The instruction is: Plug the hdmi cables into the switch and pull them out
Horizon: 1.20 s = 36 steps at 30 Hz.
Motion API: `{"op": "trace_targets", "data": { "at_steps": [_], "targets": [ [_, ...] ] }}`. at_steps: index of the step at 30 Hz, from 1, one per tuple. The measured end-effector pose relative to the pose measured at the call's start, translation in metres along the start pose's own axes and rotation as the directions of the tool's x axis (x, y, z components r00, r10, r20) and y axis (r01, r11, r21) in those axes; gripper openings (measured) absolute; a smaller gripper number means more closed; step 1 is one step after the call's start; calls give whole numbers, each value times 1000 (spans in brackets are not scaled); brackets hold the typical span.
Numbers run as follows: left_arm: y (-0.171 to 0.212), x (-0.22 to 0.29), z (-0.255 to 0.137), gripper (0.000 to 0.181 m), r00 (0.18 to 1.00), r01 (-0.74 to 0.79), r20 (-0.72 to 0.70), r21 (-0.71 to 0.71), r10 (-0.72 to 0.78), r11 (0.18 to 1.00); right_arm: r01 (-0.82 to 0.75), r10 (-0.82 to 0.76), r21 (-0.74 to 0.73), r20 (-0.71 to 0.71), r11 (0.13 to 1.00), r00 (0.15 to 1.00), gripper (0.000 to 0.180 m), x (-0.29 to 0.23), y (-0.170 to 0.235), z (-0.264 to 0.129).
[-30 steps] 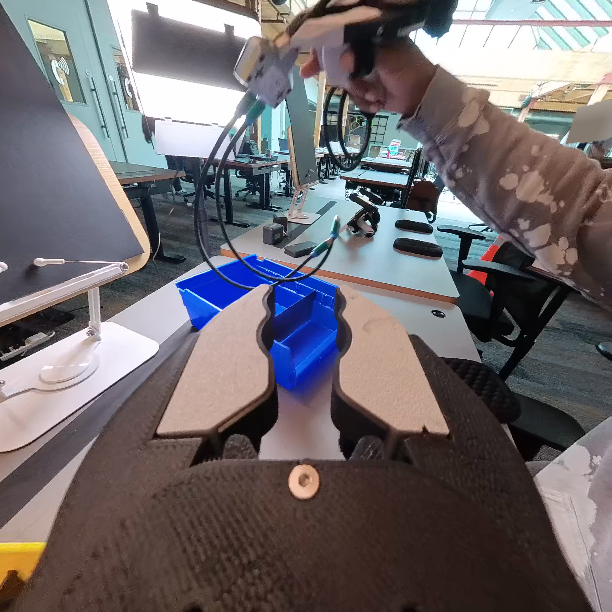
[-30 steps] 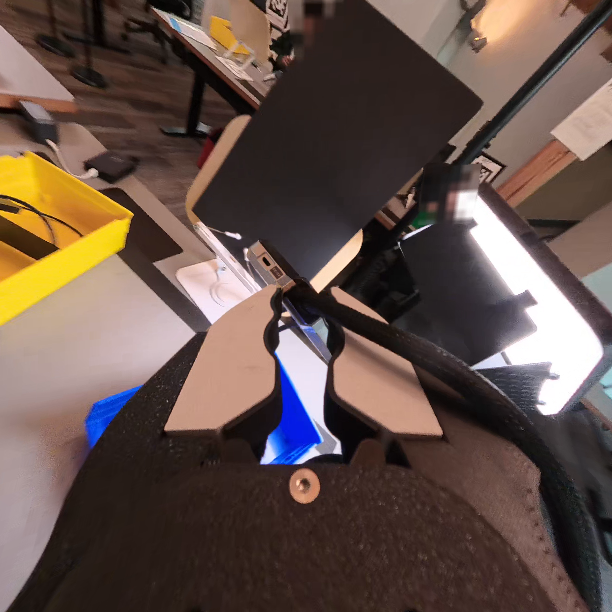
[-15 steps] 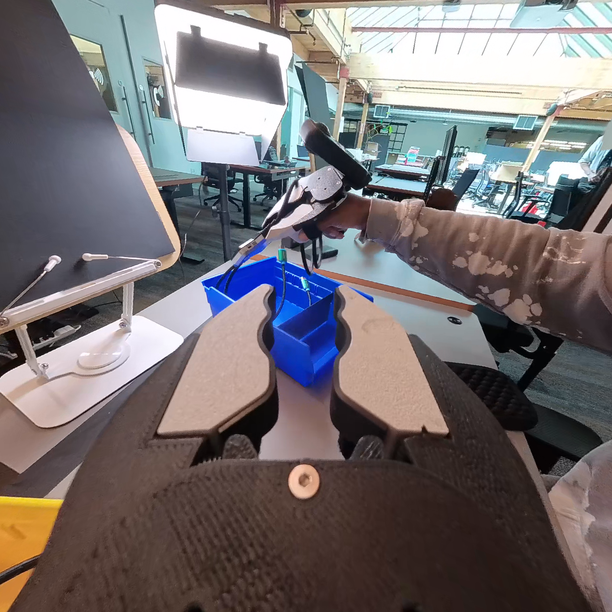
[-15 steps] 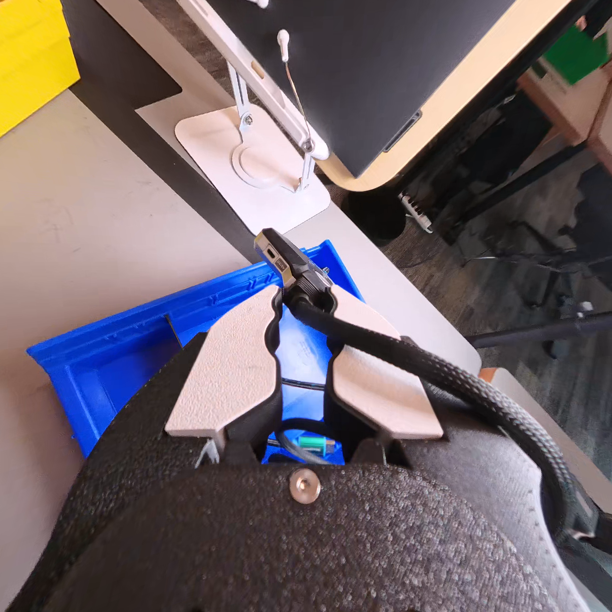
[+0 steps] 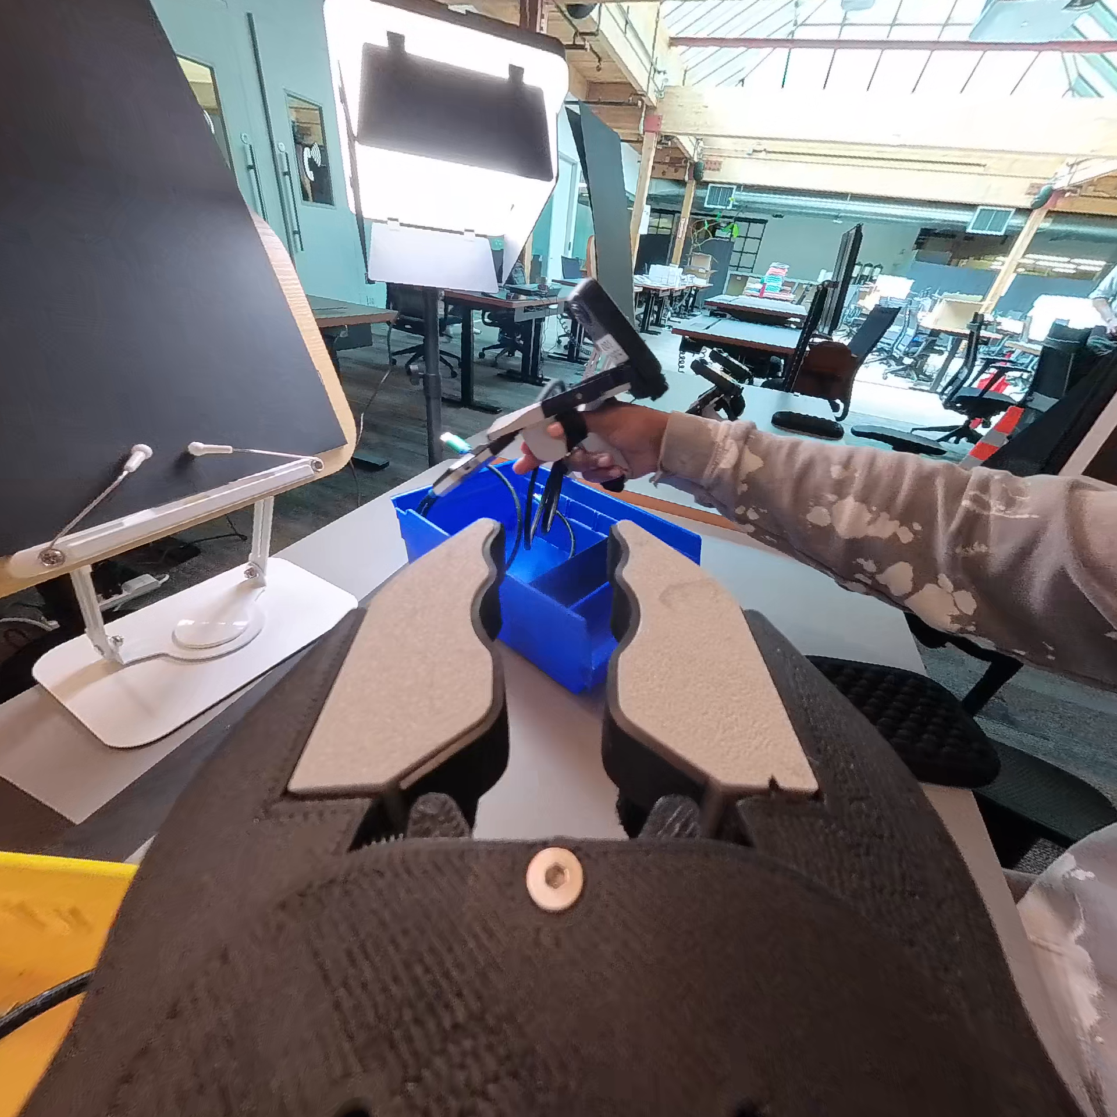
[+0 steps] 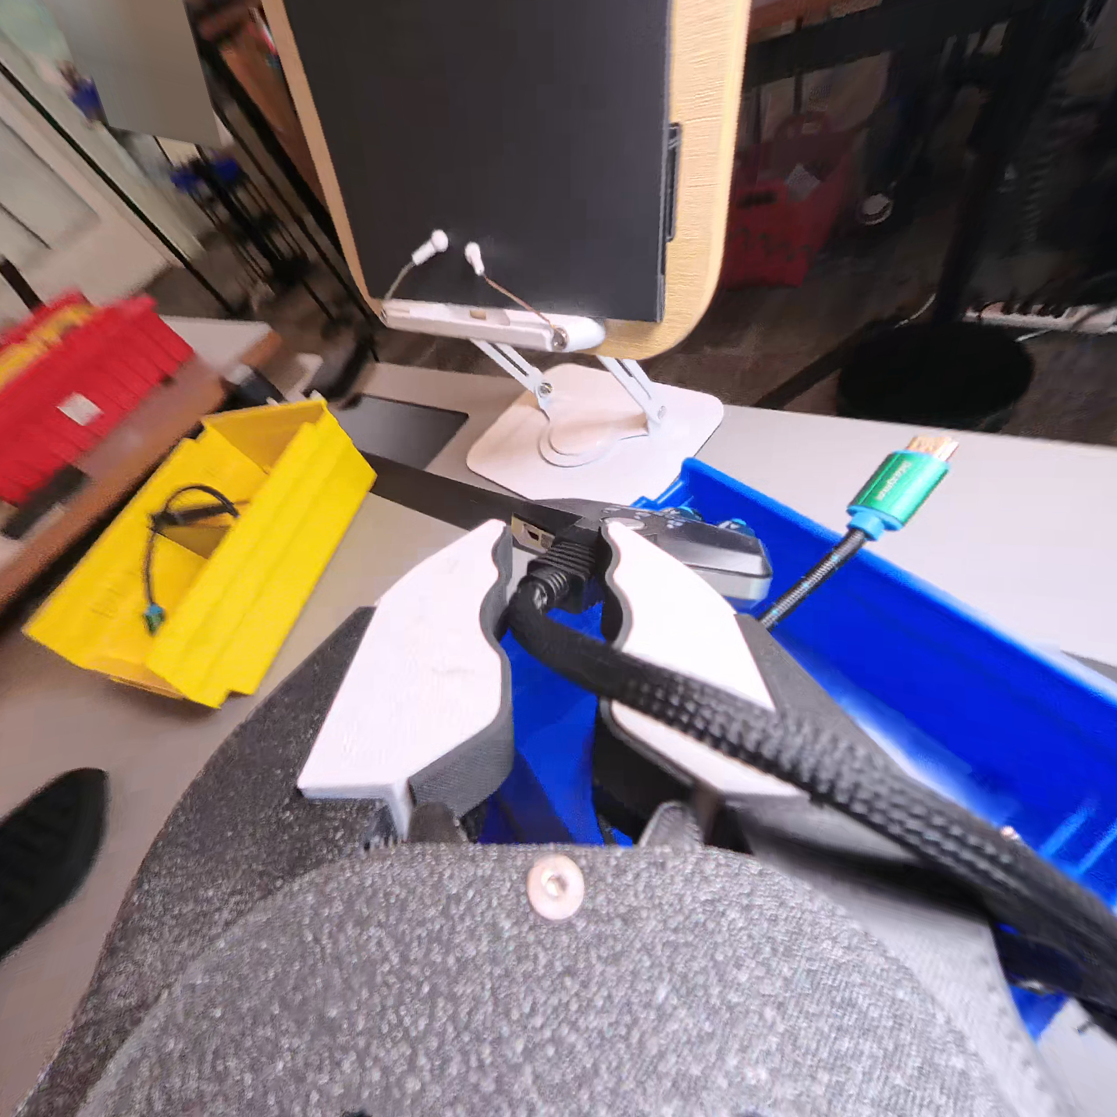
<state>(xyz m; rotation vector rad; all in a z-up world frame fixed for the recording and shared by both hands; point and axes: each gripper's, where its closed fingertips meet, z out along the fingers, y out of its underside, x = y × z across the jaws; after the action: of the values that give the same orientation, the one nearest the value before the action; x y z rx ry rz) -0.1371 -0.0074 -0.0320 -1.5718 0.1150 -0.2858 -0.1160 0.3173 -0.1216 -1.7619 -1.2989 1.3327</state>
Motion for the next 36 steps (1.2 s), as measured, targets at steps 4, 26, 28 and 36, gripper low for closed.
{"op": "trace_targets", "data": {
  "at_steps": [4, 26, 28, 36],
  "targets": [
    [0, -5, -3, 32, 1000, 11, 8, 7, -11, 1000, -181, 177, 57, 61, 982, 982, 25, 7, 8, -32],
    [18, -26, -2, 32, 997, 40, 75, -57, -36, 998, -50, 88, -123, 320, 991, 943, 26, -36, 68, -130],
    [22, -24, 2, 32, 997, 40, 71, -73, -35, 997, -3, 49, -153, 297, 988, 954, 26, -37, 64, -125],
    [34, -27, 9, 32, 996, 44, 78, -115, -35, 992, 176, -90, -296, 282, 939, 955, 54, -55, 25, -84]
  ]
}}
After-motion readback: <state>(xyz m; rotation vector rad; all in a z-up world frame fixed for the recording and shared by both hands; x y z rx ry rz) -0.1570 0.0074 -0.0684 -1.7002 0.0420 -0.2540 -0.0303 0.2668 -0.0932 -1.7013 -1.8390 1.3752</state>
